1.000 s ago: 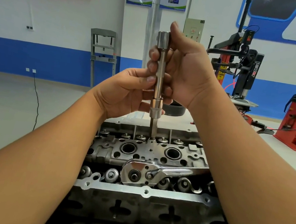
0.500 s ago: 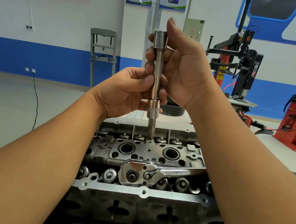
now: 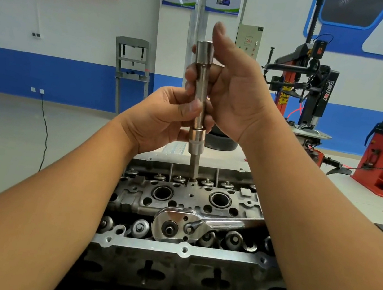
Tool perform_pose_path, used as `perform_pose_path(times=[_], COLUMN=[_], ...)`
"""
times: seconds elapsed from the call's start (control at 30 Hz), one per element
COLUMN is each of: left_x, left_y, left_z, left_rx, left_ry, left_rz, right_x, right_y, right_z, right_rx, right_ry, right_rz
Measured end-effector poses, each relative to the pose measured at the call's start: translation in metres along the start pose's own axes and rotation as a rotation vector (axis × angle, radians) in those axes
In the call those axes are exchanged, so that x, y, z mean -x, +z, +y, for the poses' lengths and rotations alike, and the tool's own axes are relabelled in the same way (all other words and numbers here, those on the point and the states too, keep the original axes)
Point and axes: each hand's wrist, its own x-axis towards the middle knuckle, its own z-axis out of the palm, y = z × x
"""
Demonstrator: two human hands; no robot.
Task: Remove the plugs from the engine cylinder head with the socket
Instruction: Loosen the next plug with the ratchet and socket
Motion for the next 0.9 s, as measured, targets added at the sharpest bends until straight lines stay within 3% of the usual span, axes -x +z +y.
perform_pose_path(times=[0.1,0.3,0.53,0.7,0.9], left_x=[-0.0007,0.0021,0.0,0.0033,-0.0003], left_y=[-0.0009,-0.0035,-0.0012,0.0003,0.0039], left_z=[0.0003,0.0031,0.0024,0.0053,0.0039], left_rx=[0.005,0.056,0.002,0.072,-0.002], left_ry=[0.014,-0.02,0.016,-0.03,0.004], left_rz=[0.017,-0.07,0.034,-0.08,0.034], right_x=[-0.0003,0.0005,-0.0013,0.0003,-0.0001], right_y=[0.0002,0.0012,0.0011,0.0013,0.0036], right_z=[0.0009,-0.0019,0.0012,-0.0006,-0.0012], right_rx=[0.017,-0.104,0.008,-0.099,-0.014], right_ry=[-0.065,0.029,-0.058,0.005,-0.02], right_rz=[-0.027,-0.061,-0.009,-0.084,-0.017])
